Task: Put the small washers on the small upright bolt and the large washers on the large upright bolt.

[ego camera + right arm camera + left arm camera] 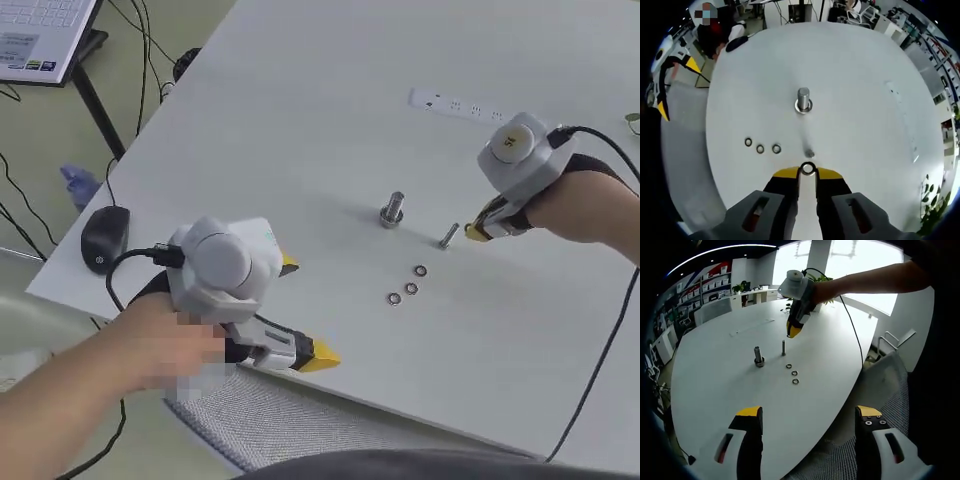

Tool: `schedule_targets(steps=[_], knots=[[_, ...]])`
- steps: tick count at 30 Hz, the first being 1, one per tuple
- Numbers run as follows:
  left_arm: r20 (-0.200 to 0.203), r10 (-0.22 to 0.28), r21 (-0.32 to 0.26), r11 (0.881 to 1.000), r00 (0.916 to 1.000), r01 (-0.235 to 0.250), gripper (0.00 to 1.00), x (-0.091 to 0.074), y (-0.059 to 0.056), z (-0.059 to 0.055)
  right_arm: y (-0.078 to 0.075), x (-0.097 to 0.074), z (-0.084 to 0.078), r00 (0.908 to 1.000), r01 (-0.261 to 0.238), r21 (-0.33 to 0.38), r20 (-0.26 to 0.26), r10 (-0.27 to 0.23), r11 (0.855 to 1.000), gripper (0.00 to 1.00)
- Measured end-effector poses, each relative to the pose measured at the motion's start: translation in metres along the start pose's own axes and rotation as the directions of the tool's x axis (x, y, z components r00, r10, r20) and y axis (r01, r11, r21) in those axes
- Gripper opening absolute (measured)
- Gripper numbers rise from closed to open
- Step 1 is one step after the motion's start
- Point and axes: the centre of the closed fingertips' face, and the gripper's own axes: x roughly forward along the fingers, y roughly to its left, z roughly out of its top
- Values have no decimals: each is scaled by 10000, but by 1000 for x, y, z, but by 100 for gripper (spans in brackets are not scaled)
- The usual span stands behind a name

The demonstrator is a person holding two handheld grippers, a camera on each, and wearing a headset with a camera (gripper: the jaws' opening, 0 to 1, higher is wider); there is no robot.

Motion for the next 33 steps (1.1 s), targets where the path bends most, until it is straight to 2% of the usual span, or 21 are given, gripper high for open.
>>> schedule_targets(steps=[9,13,18,27,33], knots=[[12,32,-45,10000,10000,-32,75,0,4,-1,-2,4,10,10000,49,-211,-10,-49,9998,12],[-48,77,-77,9999,10000,-77,74,-1,5,-4,-9,14,10,10000,57,-365,-75,-60,9993,13],[94,49,-219,9997,9999,-47,73,-3,4,-4,-7,18,10,9997,74,-438,-231,-84,9990,13],[16,114,-244,9996,9999,-114,73,-6,8,-9,-11,25,5,9991,101,-343,-407,-115,9994,13],[-28,94,-256,9996,10000,-94,73,-7,7,-11,-5,23,5,9993,119,-249,-348,-127,9996,13]])
